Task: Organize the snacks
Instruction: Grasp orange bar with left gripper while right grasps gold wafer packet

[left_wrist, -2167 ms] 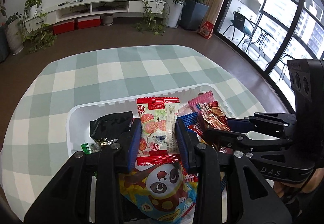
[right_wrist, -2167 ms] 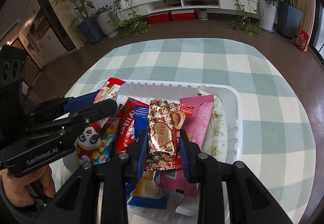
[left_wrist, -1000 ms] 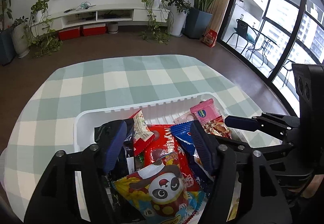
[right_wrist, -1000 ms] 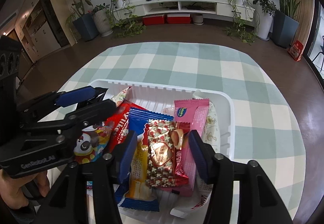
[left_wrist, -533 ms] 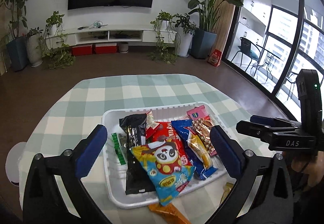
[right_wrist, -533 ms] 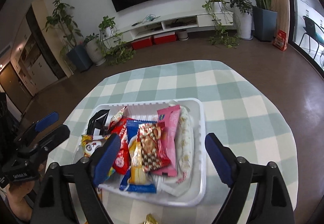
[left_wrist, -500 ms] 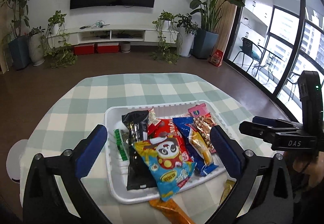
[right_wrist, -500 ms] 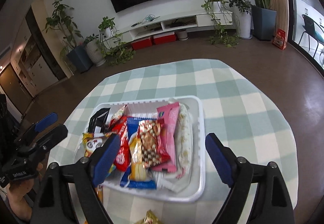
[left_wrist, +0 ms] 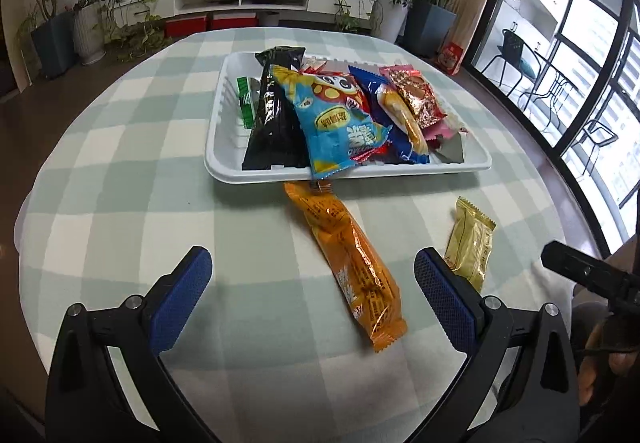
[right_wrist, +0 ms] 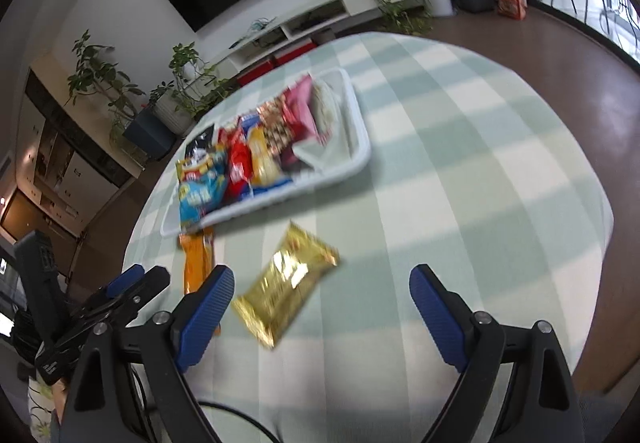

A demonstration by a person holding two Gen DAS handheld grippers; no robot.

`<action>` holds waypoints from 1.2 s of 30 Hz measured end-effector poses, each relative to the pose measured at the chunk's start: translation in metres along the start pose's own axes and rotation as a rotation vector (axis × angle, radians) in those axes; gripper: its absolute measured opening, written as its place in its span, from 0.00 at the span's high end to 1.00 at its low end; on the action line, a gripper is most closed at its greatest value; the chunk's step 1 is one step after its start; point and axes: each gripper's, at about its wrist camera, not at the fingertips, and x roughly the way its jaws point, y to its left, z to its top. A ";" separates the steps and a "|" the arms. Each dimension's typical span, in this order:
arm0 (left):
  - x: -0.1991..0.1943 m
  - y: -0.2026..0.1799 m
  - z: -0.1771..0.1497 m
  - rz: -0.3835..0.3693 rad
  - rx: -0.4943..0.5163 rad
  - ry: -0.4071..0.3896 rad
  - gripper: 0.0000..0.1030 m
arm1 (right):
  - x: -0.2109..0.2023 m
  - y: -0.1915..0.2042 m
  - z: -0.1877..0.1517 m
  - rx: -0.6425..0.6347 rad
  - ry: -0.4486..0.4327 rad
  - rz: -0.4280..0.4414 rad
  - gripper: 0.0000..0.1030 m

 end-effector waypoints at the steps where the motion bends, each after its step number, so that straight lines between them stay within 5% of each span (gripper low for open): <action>1: 0.000 -0.002 0.000 0.006 -0.001 -0.004 0.00 | -0.001 0.000 -0.005 -0.009 0.001 -0.011 0.11; 20: 0.057 -0.012 0.028 0.041 0.036 0.098 0.02 | -0.005 -0.003 -0.020 -0.026 0.017 -0.027 0.11; 28: 0.066 -0.015 0.029 0.023 0.095 0.098 0.51 | 0.001 -0.002 -0.019 -0.039 0.024 -0.034 0.11; 36: 0.070 -0.021 0.031 -0.016 0.177 0.106 0.73 | 0.011 0.011 -0.014 -0.083 0.053 -0.051 0.11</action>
